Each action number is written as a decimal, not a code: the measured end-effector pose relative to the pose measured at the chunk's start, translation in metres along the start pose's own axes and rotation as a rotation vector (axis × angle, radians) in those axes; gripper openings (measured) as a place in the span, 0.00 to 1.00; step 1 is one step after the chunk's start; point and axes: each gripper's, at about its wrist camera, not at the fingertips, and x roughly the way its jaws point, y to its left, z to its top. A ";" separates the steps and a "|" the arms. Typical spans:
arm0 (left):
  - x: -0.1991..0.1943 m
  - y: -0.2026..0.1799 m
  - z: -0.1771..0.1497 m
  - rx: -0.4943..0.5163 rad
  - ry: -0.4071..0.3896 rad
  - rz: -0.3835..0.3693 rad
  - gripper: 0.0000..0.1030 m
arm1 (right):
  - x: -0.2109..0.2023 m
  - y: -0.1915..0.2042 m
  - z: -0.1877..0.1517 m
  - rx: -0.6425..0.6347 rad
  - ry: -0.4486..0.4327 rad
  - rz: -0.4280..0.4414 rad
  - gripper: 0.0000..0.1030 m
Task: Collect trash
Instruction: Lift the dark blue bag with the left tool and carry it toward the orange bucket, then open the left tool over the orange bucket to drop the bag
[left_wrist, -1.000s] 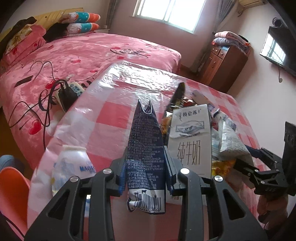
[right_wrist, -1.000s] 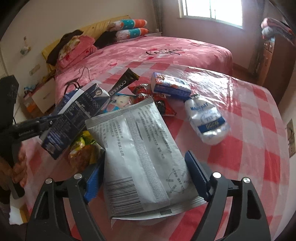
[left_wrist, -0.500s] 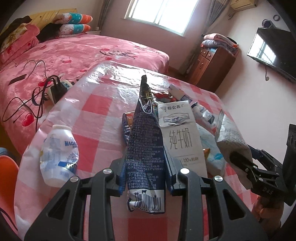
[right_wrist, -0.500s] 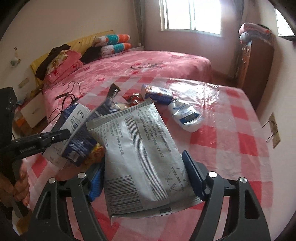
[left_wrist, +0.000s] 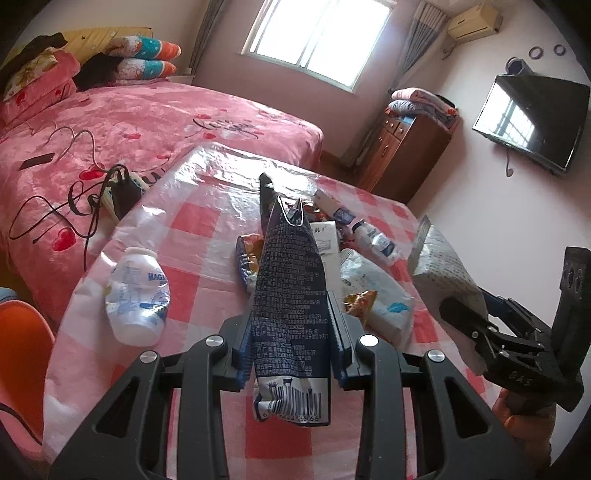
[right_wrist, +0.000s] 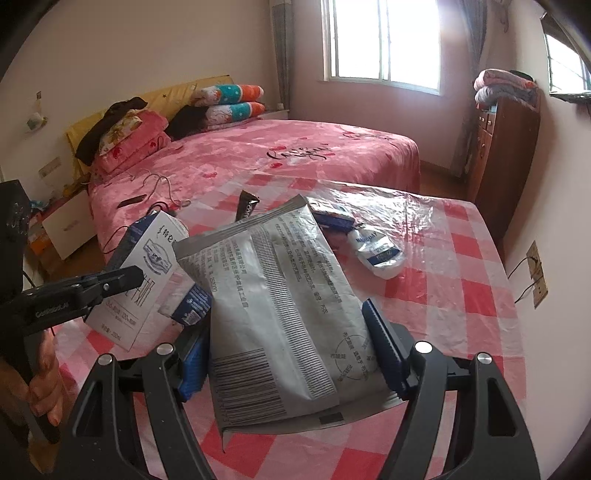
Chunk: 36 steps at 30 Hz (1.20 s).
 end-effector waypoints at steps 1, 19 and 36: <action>-0.004 0.000 0.000 -0.002 -0.006 -0.004 0.34 | -0.002 0.002 0.000 -0.002 0.000 0.002 0.72; -0.076 0.049 -0.011 -0.069 -0.107 0.014 0.34 | 0.000 0.075 0.013 -0.018 0.039 0.214 0.72; -0.134 0.211 -0.053 -0.332 -0.151 0.327 0.34 | 0.066 0.260 0.030 -0.255 0.170 0.506 0.72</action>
